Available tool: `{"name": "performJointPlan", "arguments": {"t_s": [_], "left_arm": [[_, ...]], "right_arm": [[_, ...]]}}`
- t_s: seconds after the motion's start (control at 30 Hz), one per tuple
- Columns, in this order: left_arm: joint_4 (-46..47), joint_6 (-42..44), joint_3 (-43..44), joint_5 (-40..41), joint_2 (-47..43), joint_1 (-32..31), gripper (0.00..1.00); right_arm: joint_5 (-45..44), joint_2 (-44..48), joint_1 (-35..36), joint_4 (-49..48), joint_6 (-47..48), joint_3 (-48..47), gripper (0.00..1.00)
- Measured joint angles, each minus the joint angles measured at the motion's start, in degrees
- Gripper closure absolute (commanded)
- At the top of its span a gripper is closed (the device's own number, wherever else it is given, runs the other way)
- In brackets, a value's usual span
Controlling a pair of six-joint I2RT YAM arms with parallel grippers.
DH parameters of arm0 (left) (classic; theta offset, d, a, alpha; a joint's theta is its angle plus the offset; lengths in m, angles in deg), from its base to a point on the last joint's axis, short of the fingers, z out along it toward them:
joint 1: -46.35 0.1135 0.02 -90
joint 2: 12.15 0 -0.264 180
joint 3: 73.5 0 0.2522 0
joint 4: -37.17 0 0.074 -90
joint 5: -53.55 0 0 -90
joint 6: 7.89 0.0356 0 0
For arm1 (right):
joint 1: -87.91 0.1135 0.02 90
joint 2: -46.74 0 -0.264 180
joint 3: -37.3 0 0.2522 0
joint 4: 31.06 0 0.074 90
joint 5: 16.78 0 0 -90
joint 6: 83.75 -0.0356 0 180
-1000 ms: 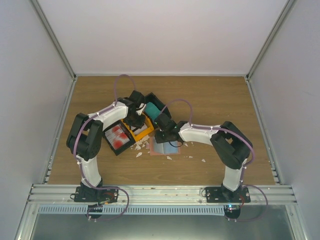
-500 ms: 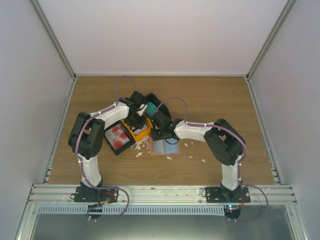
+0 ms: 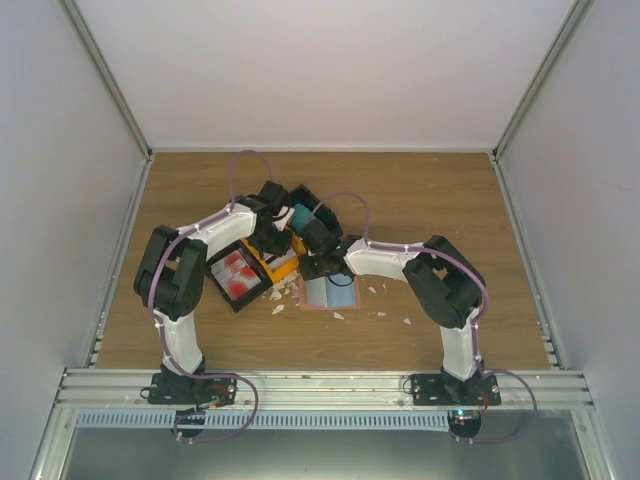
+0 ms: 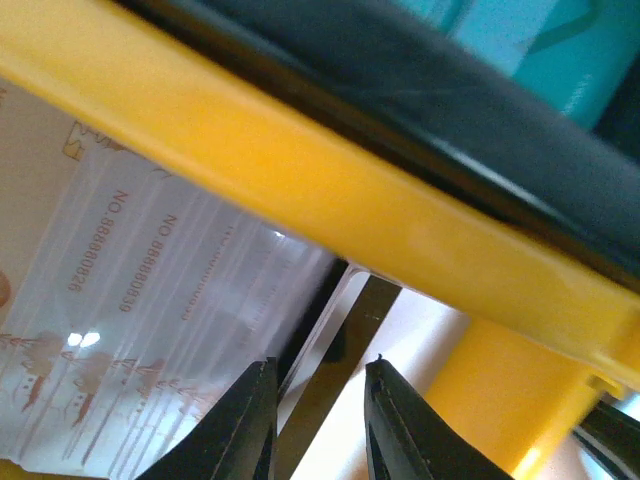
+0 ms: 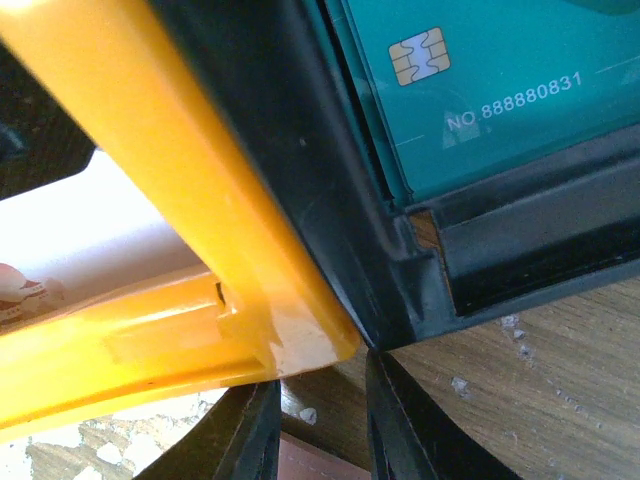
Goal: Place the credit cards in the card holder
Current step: Pick up the credit card from the storage box.
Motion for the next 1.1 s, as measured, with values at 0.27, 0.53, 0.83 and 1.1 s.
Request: {"name": "performJointPlan", "arguments": {"t_s": [0.27,0.53,0.83,1.1], "left_arm": [[-0.5,-0.8,-0.4,-2.9,-2.8,-0.3,0.77],[-1.0,-1.8,-0.4,-3.3,-3.6,-0.7,0.80],[-2.4,-2.8,-1.4,-8.8,-5.0,-2.1,0.80],[-2.3,-3.3,-2.3,-9.4,-5.1,-2.0,0.74]], "right_arm": [[0.1,-0.1,-0.1,0.3,0.0,-0.2,0.74],[0.1,-0.1,-0.1,0.3,-0.3,-0.2,0.74],[0.2,-0.1,-0.2,-0.4,-1.3,0.0,0.75],[1.2,0.4,-0.9,-2.1,-2.2,1.3,0.75]]}}
